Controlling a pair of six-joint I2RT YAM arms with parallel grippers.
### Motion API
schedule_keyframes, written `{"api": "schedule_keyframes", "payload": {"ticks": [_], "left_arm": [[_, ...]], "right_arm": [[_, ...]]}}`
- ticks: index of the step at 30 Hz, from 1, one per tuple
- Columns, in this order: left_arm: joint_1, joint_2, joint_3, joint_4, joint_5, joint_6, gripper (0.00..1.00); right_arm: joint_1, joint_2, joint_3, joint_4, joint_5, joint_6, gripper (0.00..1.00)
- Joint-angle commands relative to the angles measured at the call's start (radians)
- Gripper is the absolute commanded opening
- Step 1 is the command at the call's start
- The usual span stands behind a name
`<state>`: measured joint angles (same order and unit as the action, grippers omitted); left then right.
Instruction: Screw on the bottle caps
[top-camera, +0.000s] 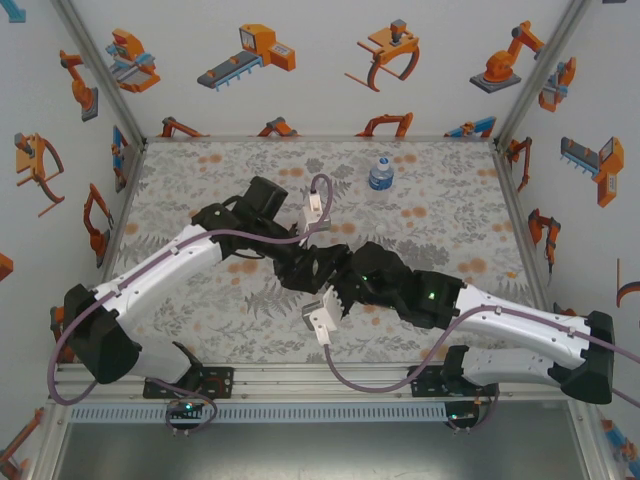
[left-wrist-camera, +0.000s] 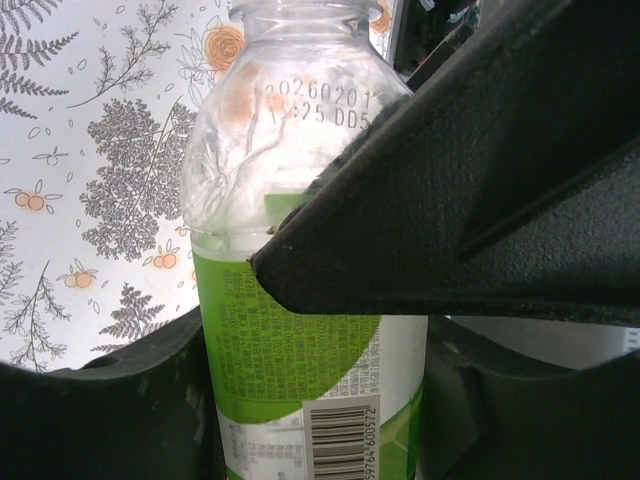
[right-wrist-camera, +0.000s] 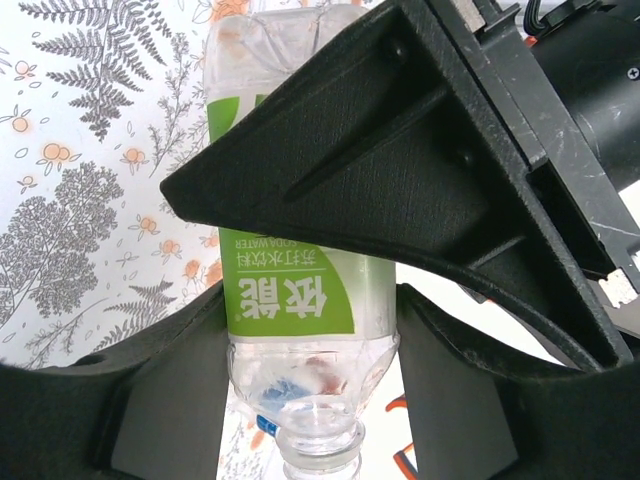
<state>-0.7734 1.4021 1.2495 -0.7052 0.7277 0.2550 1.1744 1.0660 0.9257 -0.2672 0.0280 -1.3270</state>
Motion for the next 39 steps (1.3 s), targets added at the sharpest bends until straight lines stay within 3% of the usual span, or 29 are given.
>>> {"api": "schedule_keyframes", "payload": {"ticks": [1, 4, 8, 12, 18, 26, 34, 39], "left_arm": [[-0.003, 0.002, 0.031, -0.057, -0.034, 0.049, 0.41], [0.012, -0.002, 0.044, -0.096, -0.088, 0.075, 0.31], [0.053, -0.023, 0.043, -0.121, -0.130, 0.104, 0.20], [0.116, -0.060, 0.031, -0.118, -0.154, 0.108, 0.00], [0.163, -0.129, -0.005, -0.109, -0.197, 0.161, 0.00], [0.164, -0.281, -0.219, 0.111, -0.318, 0.202, 0.00], [0.163, -0.323, -0.277, 0.184, -0.424, 0.197, 0.00], [0.163, -0.296, -0.262, 0.171, -0.422, 0.195, 0.00]], "right_arm": [[0.007, -0.007, -0.028, 0.116, 0.082, -0.012, 0.67], [-0.007, 0.004, -0.042, 0.146, 0.167, -0.011, 0.80], [-0.070, -0.018, -0.053, 0.212, 0.149, 0.092, 0.83], [-0.174, -0.035, -0.048, 0.268, 0.091, 0.338, 0.84], [-0.343, -0.001, -0.039, 0.355, 0.191, 0.841, 0.85], [-0.617, 0.169, 0.068, 0.124, 0.112, 1.440, 0.85], [-0.796, 0.350, 0.111, 0.021, 0.039, 1.678, 0.81], [-0.840, 0.431, 0.121, 0.013, -0.001, 1.673, 0.70]]}}
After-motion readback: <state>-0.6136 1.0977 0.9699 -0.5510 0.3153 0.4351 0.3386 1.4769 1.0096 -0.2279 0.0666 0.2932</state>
